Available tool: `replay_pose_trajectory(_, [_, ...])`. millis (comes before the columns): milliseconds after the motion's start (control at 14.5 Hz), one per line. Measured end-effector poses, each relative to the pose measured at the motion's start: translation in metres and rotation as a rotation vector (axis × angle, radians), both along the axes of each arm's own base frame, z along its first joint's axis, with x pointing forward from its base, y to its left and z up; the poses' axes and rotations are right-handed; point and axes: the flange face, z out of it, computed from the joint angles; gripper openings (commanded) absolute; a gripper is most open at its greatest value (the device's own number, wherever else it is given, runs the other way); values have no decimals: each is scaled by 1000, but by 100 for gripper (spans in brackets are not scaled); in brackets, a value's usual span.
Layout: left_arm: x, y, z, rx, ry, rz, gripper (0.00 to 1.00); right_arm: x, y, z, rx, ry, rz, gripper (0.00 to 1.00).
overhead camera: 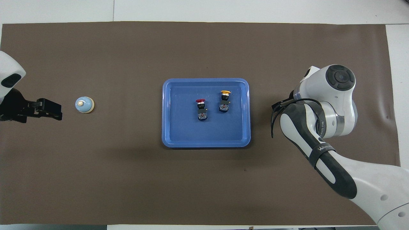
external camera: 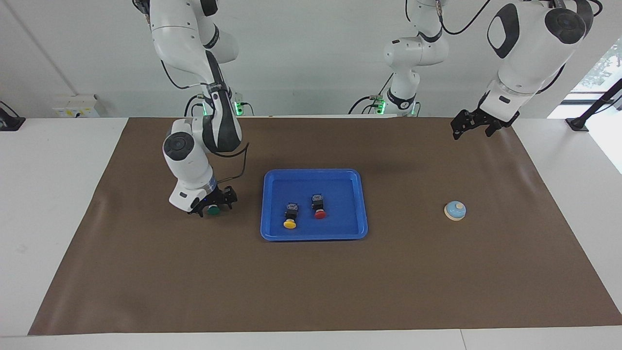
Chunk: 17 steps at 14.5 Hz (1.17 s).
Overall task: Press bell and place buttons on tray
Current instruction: 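Move the right gripper back and grasp the green-capped button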
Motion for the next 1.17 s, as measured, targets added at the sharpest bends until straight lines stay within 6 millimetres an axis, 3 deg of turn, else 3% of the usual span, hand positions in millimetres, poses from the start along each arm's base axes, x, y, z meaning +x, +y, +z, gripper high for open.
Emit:
replay_pose_trajectory(276, [0, 0, 0, 0, 0, 0, 100, -7, -1, -11, -3, 5, -45, 42])
replay_pose_trajectory(345, [0, 0, 0, 0, 0, 0, 100, -8, -1, -12, -4, 7, -64, 17])
replay_pose_trajectory(414, [0, 0, 0, 0, 0, 0, 100, -8, -1, -9, -3, 3, -86, 0])
replay_pose_trajectory(828, [0, 0, 0, 0, 0, 0, 100, -6, -2, 0, -1, -12, -140, 0])
replay_pose_trajectory(966, [0, 0, 0, 0, 0, 0, 100, 3, -3, 21, 2, -17, -148, 0])
replay_pose_trajectory(1172, [0, 0, 0, 0, 0, 0, 100, 24, 15, 77, 13, -15, -228, 0])
